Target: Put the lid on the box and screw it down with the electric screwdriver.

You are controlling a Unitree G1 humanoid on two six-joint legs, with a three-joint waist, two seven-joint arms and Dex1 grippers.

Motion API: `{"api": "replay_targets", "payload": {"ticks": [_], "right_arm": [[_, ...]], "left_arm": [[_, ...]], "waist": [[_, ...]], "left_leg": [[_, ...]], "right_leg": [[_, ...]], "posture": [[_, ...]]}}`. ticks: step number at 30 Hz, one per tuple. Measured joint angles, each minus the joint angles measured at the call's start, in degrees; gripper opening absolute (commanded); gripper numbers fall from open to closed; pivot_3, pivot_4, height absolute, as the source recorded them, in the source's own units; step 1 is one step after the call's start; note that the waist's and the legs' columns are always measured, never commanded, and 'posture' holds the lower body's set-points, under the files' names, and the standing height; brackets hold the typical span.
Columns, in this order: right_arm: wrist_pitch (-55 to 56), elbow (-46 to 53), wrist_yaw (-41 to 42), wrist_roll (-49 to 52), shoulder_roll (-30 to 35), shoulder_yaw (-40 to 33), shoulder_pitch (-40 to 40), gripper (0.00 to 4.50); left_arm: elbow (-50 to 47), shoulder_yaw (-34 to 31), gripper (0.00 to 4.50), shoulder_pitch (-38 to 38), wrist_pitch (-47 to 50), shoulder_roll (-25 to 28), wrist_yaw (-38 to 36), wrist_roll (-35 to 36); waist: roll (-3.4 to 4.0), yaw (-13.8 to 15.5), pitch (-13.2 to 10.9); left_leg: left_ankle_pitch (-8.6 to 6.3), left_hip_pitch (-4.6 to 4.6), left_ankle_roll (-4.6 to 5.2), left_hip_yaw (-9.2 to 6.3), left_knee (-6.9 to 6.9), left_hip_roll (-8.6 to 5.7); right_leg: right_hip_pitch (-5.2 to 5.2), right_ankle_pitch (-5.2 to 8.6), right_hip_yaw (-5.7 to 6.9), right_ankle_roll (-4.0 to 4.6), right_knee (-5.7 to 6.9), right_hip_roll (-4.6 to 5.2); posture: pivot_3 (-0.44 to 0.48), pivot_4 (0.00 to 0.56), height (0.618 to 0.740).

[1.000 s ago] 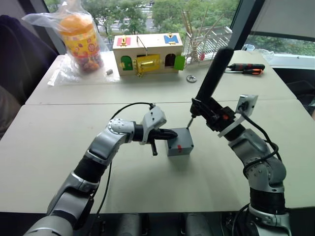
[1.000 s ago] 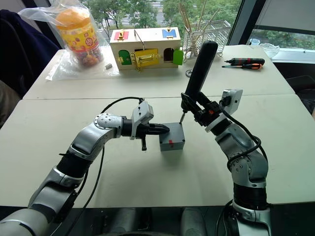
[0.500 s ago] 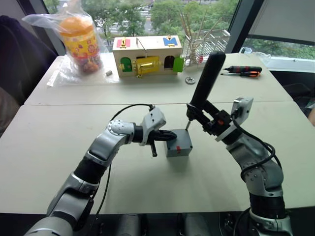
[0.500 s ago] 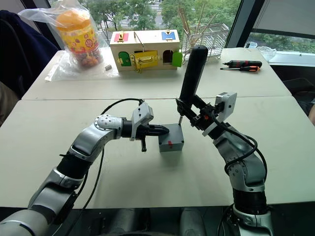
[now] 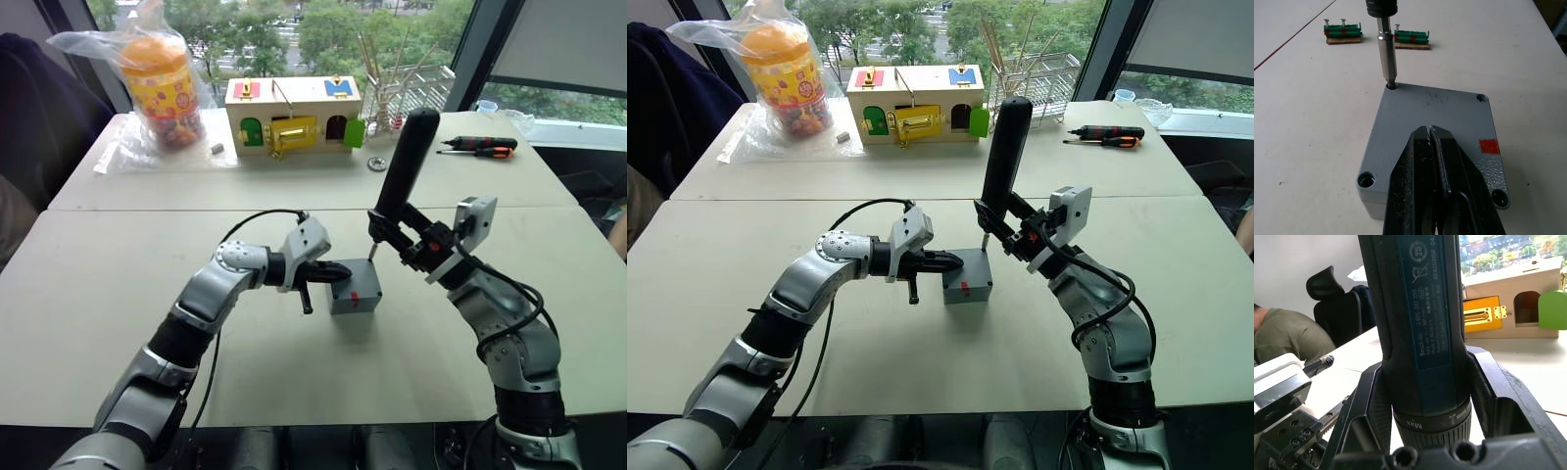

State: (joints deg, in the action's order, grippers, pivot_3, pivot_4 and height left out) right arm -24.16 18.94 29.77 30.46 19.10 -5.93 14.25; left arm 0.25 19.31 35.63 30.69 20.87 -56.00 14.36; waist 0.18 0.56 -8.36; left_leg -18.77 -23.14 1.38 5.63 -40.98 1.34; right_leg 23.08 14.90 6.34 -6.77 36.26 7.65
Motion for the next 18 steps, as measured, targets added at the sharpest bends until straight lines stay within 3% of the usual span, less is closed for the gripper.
{"api": "replay_targets", "payload": {"ticks": [10,18], "right_arm": [[0.41,-0.22,0.51,-1.08,1.10,1.03,0.01,1.78],[0.51,-0.60,0.68,-2.09,0.74,1.38,-0.02,1.78]], "left_arm": [[-0.02,0.00,0.00,-0.52,-0.05,-0.23,0.04,-0.02],[-0.02,0.06,0.00,-1.08,-0.02,-0.24,0.06,-0.12]], "waist": [[-0.04,-0.02,0.33],[-0.09,-0.03,0.41]], "left_leg": [[-0.02,0.04,0.04,0.00,0.02,0.01],[-0.14,0.67,0.16,-0.01,0.16,0.04]], "right_leg": [[-0.05,0.00,0.00,0.00,-0.03,0.00],[-0.66,0.05,0.01,0.08,-0.17,0.03]], "posture": [[0.000,0.150,0.708],[0.000,0.150,0.708]]}}
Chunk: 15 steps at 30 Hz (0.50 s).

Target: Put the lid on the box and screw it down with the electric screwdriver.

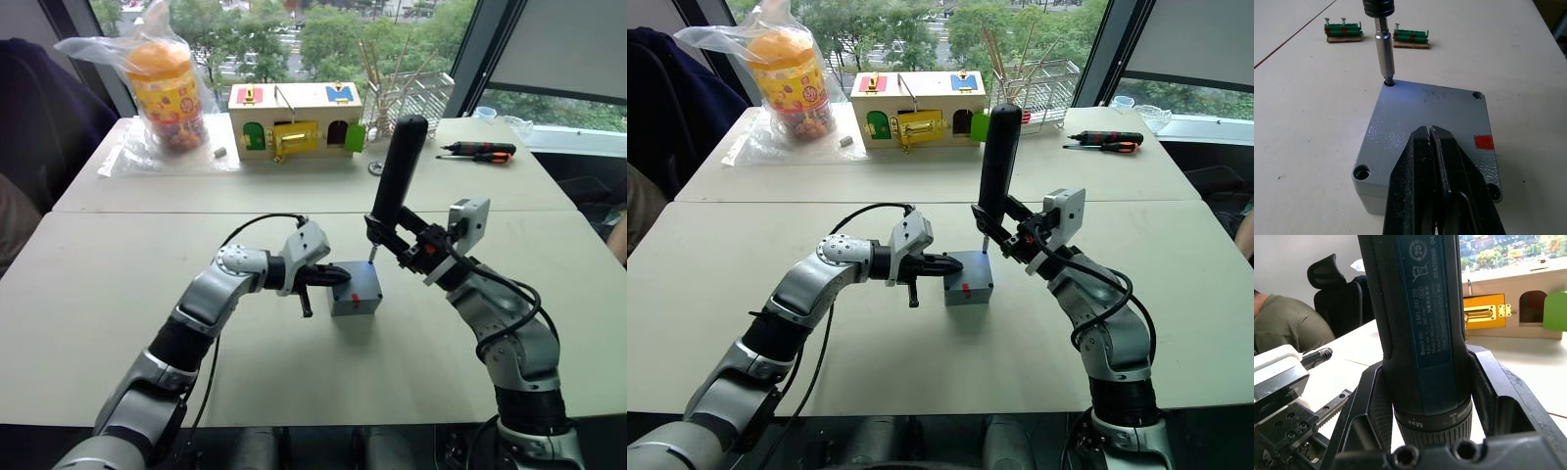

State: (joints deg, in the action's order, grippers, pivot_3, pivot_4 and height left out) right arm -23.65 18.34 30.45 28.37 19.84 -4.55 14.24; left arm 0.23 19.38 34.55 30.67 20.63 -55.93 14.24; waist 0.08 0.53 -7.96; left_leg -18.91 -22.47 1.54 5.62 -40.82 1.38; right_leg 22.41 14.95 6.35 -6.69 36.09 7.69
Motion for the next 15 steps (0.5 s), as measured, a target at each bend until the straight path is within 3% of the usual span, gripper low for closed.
{"api": "replay_targets", "payload": {"ticks": [15], "right_arm": [[-0.30,-0.05,-0.35,0.66,-0.16,-0.41,0.02,1.78]], "left_arm": [[0.44,0.00,0.00,0.08,-0.08,-0.76,0.19,-0.02]], "waist": [[0.01,-0.03,0.00]], "left_leg": [[-0.01,0.00,0.01,0.00,0.02,0.01]], "right_leg": [[0.01,0.02,0.00,0.05,0.00,0.03]], "posture": [[0.000,0.150,0.708]]}}
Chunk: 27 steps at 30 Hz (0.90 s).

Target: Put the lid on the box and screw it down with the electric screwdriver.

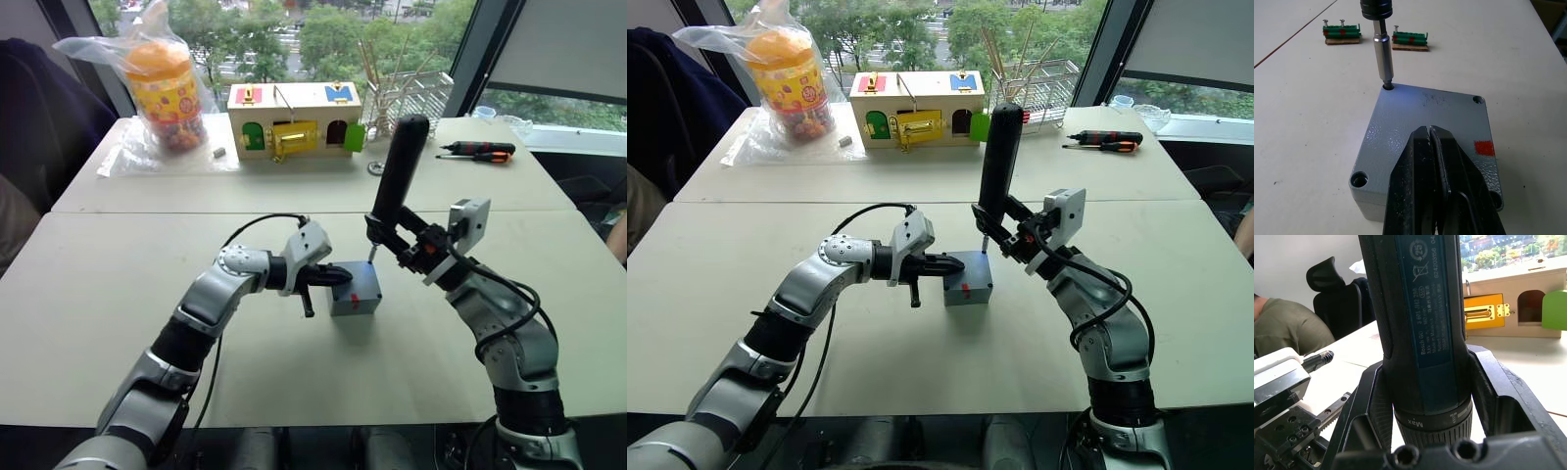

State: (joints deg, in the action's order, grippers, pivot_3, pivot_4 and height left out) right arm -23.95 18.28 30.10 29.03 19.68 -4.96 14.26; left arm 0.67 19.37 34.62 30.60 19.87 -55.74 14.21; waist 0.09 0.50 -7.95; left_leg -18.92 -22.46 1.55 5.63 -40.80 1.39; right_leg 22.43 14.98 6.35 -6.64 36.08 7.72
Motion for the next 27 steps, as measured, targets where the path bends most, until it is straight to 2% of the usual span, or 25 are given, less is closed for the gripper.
{"api": "replay_targets", "payload": {"ticks": [7,13,18,21,24,27], "right_arm": [[-7.47,0.70,-3.15,5.59,0.30,-3.50,3.26,1.78],[-21.95,2.20,-11.07,16.01,4.47,-9.42,11.14,1.78],[-31.41,2.25,-18.26,22.53,9.54,-14.55,19.60,1.78],[-32.96,1.02,-19.74,22.82,11.79,-15.36,21.48,1.78],[-33.71,-2.18,-18.78,20.55,16.95,-14.44,21.99,1.78],[-36.34,-6.65,-15.57,18.19,25.10,-13.58,21.91,1.78]], "left_arm": [[0.46,0.00,0.00,0.05,-1.00,-0.16,0.00,-0.22],[0.41,-0.14,0.00,0.35,-2.11,-0.13,-0.47,-0.18],[0.35,-1.17,0.00,0.40,-0.60,-0.71,0.27,0.94],[0.38,-2.87,0.00,0.91,0.50,-2.95,4.42,0.98],[0.21,-6.00,0.00,4.58,1.91,-5.31,8.60,1.60],[-1.83,-7.77,0.00,7.21,3.95,-3.36,6.31,4.15]], "waist": [[0.14,0.05,-0.10],[0.51,0.13,-0.34],[0.53,0.14,-0.38],[0.48,0.22,-0.46],[0.36,0.35,-0.75],[0.44,0.18,-0.84]], "left_leg": [[0.00,-0.11,0.01,0.01,0.00,0.00],[0.02,-0.96,0.01,0.02,-0.24,-0.03],[0.02,-0.96,0.01,0.05,-0.22,-0.04],[0.02,-0.99,0.03,0.06,-0.22,-0.05],[0.02,-1.06,0.05,0.06,-0.25,-0.10],[0.01,-1.07,0.08,0.14,-0.13,-0.11]], "right_leg": [[0.12,0.00,-0.01,0.01,0.00,0.06],[0.95,-0.04,0.00,0.03,0.16,0.13],[0.95,-0.04,0.03,0.03,0.15,0.08],[0.96,-0.05,0.02,0.02,0.14,0.07],[0.99,-0.05,0.02,0.01,0.13,0.10],[1.03,-0.06,0.00,0.01,0.12,0.10]], "posture": [[0.000,0.150,0.708],[0.000,0.150,0.708],[0.000,0.150,0.708],[0.000,0.150,0.708],[0.000,0.150,0.708],[0.000,0.150,0.708]]}}
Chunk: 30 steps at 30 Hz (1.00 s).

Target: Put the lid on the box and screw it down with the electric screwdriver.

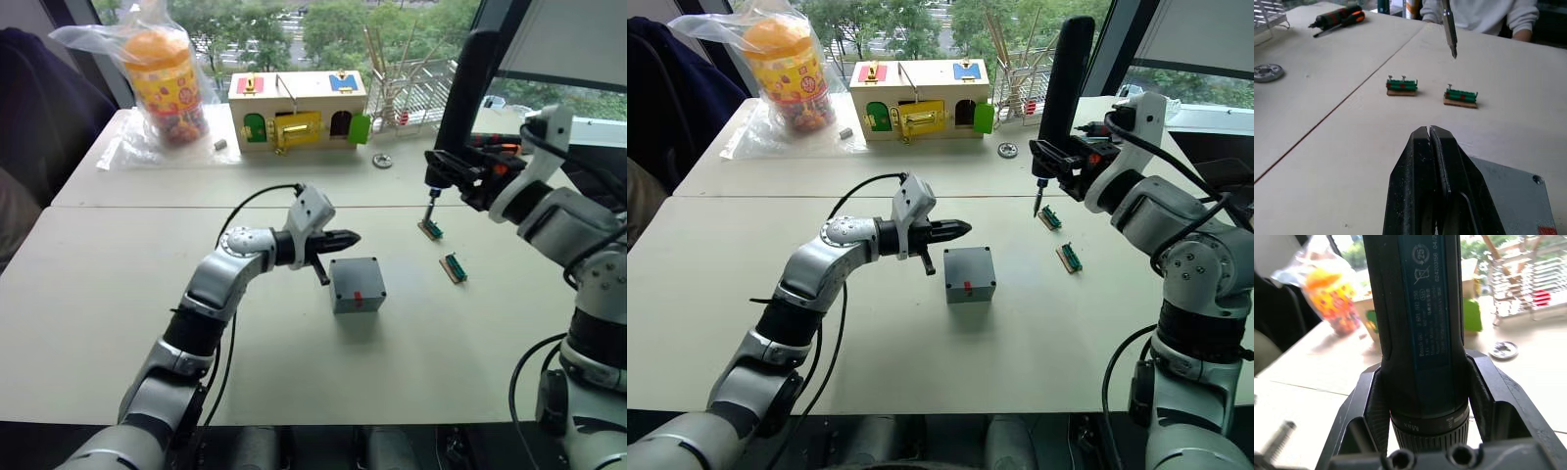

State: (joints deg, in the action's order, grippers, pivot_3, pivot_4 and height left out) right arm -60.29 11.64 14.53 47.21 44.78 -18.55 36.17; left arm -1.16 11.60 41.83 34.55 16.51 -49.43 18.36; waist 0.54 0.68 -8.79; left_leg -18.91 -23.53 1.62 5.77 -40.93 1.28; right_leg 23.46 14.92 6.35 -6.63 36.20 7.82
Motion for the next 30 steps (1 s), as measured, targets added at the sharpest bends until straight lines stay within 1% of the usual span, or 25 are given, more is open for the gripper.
{"api": "replay_targets", "payload": {"ticks": [2,4,5,7,9,13,17,24,30], "right_arm": [[-4.25,-4.99,4.40,-0.55,7.97,0.39,-0.12,1.78],[-10.72,-12.62,8.29,-0.73,14.29,0.64,0.89,1.78],[-13.03,-16.09,9.81,-1.28,16.75,1.16,0.94,1.78],[-15.92,-21.30,13.95,-2.71,20.73,4.62,0.76,1.78],[-16.58,-24.53,18.98,-4.39,23.28,9.14,-0.17,1.78],[-14.61,-29.99,26.62,-9.49,24.88,17.81,-0.97,1.78],[-13.92,-36.11,31.20,-13.63,23.28,23.11,1.33,1.78],[-10.03,-45.50,36.90,-20.54,19.66,28.23,7.80,1.78],[-7.71,-49.76,40.75,-24.96,18.15,30.01,9.51,1.78]], "left_arm": [[-2.28,0.54,0.00,0.05,1.66,4.00,-5.09,2.40],[-4.94,1.28,0.00,-0.77,2.30,8.10,-9.26,3.44],[-6.22,1.53,0.00,-1.27,2.30,9.30,-10.68,3.64],[-8.65,2.91,0.00,-2.09,2.18,10.81,-12.61,3.64],[-10.85,4.20,0.00,-3.24,2.10,10.87,-13.22,3.64],[-13.00,5.19,0.00,-4.52,2.12,9.38,-11.61,3.63],[-14.81,5.24,0.00,-6.38,2.51,7.79,-8.74,3.65],[-16.44,5.57,0.00,-8.60,3.35,8.11,-6.23,3.65],[-16.93,5.57,0.00,-9.56,3.91,8.54,-5.52,3.89]], "waist": [[0.05,0.02,-0.16],[0.08,-0.02,-0.26],[0.09,0.01,-0.28],[0.10,-0.06,-0.30],[0.11,-0.08,-0.32],[0.15,-0.20,-0.34],[0.22,-0.15,-0.43],[0.34,0.15,-0.50],[0.34,0.06,-0.50]], "left_leg": [[0.00,0.00,0.00,0.03,0.11,0.02],[0.00,0.00,-0.01,0.07,0.11,0.07],[0.00,0.00,-0.01,0.07,0.11,0.06],[0.00,0.01,-0.01,0.08,0.04,0.07],[0.00,0.02,-0.01,0.09,-0.05,0.09],[0.01,0.04,-0.02,0.10,-0.08,0.11],[0.02,0.03,-0.04,0.12,-0.06,0.12],[0.05,0.02,-0.08,0.11,-0.10,0.10],[0.07,0.02,-0.13,0.12,-0.11,0.11]], "right_leg": [[0.03,0.00,0.01,0.00,0.00,-0.02],[0.04,0.00,0.01,0.00,-0.06,-0.06],[0.04,0.00,0.01,0.01,-0.10,-0.06],[0.04,0.00,-0.01,0.01,-0.11,-0.05],[0.03,0.00,-0.03,0.00,-0.07,-0.05],[0.03,-0.03,-0.04,0.03,-0.06,-0.05],[0.05,-0.03,-0.04,0.03,-0.07,-0.06],[0.03,-0.03,-0.02,0.02,-0.06,-0.07],[0.01,-0.03,-0.01,0.02,-0.05,-0.09]], "posture": [[0.000,0.150,0.708],[0.000,0.150,0.708],[0.000,0.150,0.708],[0.000,0.150,0.708],[0.000,0.150,0.708],[0.000,0.150,0.708],[0.000,0.150,0.708],[0.000,0.150,0.708],[0.000,0.150,0.708]]}}
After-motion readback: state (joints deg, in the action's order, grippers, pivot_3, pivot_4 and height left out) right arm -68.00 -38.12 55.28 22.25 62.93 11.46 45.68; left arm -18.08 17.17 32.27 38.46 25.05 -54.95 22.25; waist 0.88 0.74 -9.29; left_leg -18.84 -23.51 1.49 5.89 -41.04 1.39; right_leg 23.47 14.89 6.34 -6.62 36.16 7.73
